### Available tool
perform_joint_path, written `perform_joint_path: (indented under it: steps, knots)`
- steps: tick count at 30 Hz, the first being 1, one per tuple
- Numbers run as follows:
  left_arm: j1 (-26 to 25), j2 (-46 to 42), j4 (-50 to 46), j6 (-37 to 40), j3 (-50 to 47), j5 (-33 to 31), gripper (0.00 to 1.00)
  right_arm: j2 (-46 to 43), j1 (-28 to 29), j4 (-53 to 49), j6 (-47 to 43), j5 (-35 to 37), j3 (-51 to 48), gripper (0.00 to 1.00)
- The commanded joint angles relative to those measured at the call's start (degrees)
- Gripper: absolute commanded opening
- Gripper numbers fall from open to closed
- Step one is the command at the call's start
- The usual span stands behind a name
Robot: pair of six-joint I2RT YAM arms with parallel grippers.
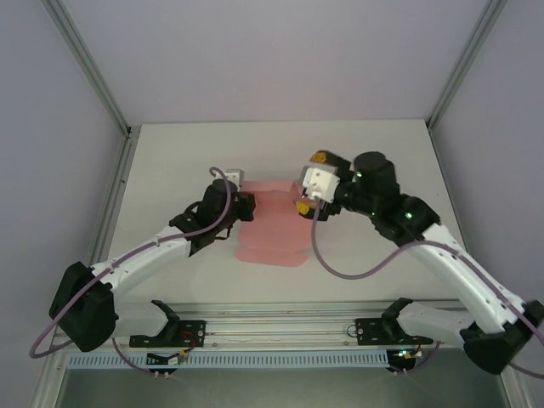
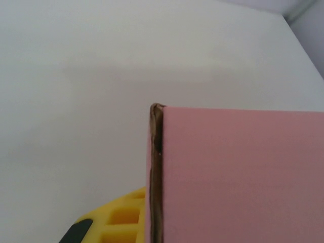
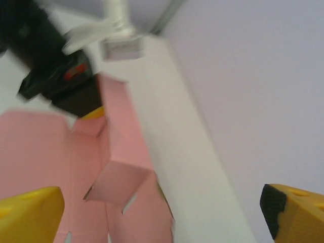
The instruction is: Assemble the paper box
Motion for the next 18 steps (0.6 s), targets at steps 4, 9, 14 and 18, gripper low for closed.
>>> perform_joint_path:
  steps: [4, 9, 14, 18]
  knots:
    - [5.08, -1.55, 15.37, -8.24, -3.78, -0.52, 0.0, -10.9, -3.99, 10.2, 50.17, 18.22, -9.86, 1.0]
    - [5.91, -4.2, 21.89, -10.08, -5.9, 2.88, 0.0, -15.66, -8.95, 8.12, 70.26, 9.36, -21.15, 1.0]
    - [5.93, -6.88, 29.27, -11.82, -9.17, 9.24, 0.0, -12.01, -17.01, 25.02, 81.66, -9.24, -29.34, 1.0]
    - [5.92, -8.1, 30.42, -12.18, -9.91, 11.4, 0.0, -2.86, -20.0, 34.29, 86.09, -20.19, -27.13, 1.0]
